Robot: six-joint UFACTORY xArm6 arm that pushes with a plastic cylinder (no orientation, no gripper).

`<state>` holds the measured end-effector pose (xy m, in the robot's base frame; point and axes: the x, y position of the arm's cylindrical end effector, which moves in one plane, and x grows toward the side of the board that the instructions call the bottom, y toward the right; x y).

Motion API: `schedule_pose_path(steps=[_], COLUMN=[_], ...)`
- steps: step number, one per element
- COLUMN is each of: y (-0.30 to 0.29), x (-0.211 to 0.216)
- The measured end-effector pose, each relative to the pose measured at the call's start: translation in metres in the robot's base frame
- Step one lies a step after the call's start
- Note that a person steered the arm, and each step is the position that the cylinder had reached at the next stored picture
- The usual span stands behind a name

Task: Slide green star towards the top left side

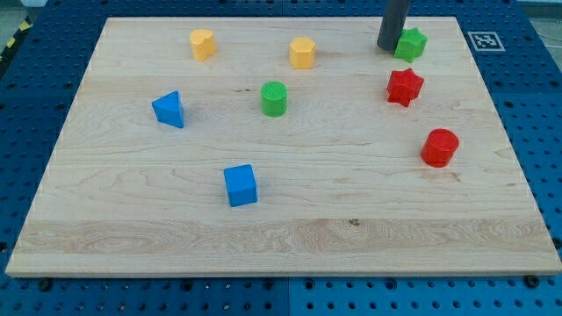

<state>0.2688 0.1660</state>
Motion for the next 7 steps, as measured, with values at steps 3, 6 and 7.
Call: schedule_pose_path(steps=[3, 6, 7], y=[0.03, 0.049, 0.054], x=[-0.008, 0.006, 0.005])
